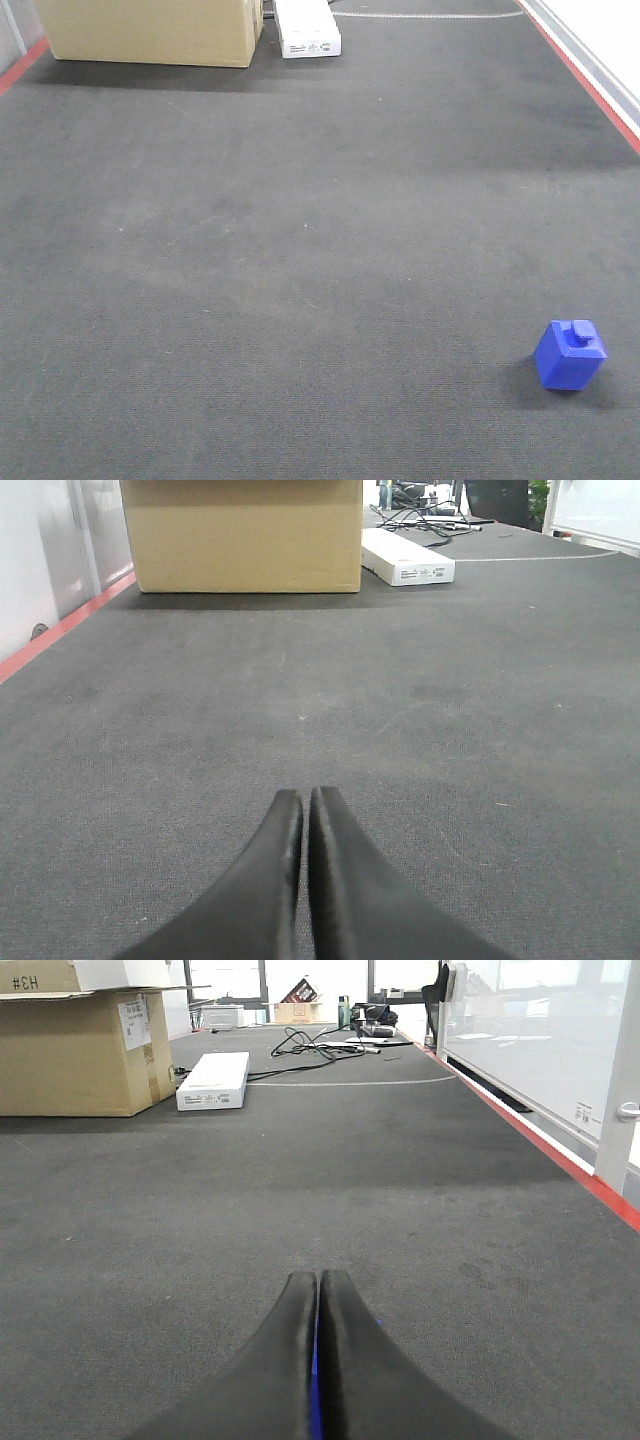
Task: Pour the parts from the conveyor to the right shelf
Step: 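Move the right gripper toward the blue block on the conveyor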
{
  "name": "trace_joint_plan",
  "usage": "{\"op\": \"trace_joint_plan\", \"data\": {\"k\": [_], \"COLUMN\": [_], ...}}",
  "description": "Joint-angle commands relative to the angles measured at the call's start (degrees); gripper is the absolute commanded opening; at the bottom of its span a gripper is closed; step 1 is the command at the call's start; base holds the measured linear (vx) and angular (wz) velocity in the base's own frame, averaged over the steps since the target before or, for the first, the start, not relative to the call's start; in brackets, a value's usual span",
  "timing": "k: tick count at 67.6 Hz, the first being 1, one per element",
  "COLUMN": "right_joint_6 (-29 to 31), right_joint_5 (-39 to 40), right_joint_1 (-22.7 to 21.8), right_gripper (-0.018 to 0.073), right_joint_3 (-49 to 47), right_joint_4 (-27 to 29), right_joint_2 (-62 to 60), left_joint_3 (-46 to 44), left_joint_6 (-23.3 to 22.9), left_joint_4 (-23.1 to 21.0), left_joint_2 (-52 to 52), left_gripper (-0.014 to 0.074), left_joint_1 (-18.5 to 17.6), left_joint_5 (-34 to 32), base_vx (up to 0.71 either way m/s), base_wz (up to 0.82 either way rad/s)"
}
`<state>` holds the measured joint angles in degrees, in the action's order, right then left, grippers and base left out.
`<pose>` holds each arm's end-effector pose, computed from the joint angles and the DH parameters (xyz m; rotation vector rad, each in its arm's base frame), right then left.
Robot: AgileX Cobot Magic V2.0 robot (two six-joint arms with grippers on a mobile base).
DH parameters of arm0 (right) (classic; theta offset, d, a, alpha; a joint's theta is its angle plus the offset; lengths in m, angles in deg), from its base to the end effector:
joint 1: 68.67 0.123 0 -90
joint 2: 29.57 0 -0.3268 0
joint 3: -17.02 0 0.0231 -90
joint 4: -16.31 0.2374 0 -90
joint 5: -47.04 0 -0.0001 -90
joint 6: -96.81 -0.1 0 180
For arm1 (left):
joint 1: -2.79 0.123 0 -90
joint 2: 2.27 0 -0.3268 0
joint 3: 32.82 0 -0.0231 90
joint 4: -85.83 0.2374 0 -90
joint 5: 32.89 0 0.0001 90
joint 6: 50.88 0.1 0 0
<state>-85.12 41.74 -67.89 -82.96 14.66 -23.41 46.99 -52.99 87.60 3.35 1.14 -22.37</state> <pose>0.0104 -0.0001 0.1943 -0.0048 1.5966 0.0124 0.0090 0.0003 0.1865 0.0145 1.6745 -0.0219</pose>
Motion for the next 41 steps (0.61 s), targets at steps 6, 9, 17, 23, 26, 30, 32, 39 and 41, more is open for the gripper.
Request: {"op": "trace_joint_plan", "data": {"k": [6, 9, 17, 23, 26, 30, 32, 39, 41], "right_joint_6": [0.3, 0.3, 0.3, 0.4, 0.5, 1.2, 1.9, 4.2, 4.2], "right_joint_5": [4.3, 4.3, 4.9, 6.2, 7.6, 11.5, 13.9, 15.3, 14.4], "right_joint_1": [-0.3, -0.3, -0.3, -0.3, -0.3, -0.3, -0.3, -0.3, -0.3], "right_gripper": [-0.0009, -0.0009, -0.0009, -0.0009, -0.0009, -0.0009, -0.0009, -0.0009, -0.0009], "right_joint_3": [0.3, 0.3, 0.2, 0.2, 0.2, 0.1, -0.2, -2.9, -4.3], "right_joint_4": [-0.2, -0.2, -0.2, -0.4, -0.7, -1.2, -2.3, -4.3, -4.3], "right_joint_2": [-0.7, -0.7, -0.7, -0.7, -0.7, -0.7, -0.7, -0.5, -0.1], "left_joint_3": [-1.1, -1.1, -1.1, -1.1, -1.1, -1.1, -1.1, -1.1, -1.1], "left_joint_6": [-0.4, -0.4, -0.4, -0.4, -0.4, -0.4, -0.4, -0.4, -0.4], "left_joint_4": [0.0, 0.0, 0.0, 0.0, 0.0, 0.0, 0.0, 0.0, 0.0], "left_joint_2": [-0.2, -0.2, -0.2, -0.2, -0.2, -0.2, -0.2, -0.2, -0.2], "left_gripper": [-0.0006, -0.0006, -0.0006, -0.0006, -0.0006, -0.0006, -0.0006, -0.0006, -0.0006], "left_joint_1": [-0.3, -0.3, -0.3, -0.3, -0.3, -0.3, -0.3, -0.3, -0.3], "left_joint_5": [-4.1, -4.1, -4.1, -4.1, -4.1, -4.1, -4.1, -4.1, -4.1], "base_vx": [0.0, 0.0, 0.0, 0.0, 0.0, 0.0, 0.0, 0.0, 0.0], "base_wz": [0.0, 0.0, 0.0, 0.0, 0.0, 0.0, 0.0, 0.0, 0.0]}}
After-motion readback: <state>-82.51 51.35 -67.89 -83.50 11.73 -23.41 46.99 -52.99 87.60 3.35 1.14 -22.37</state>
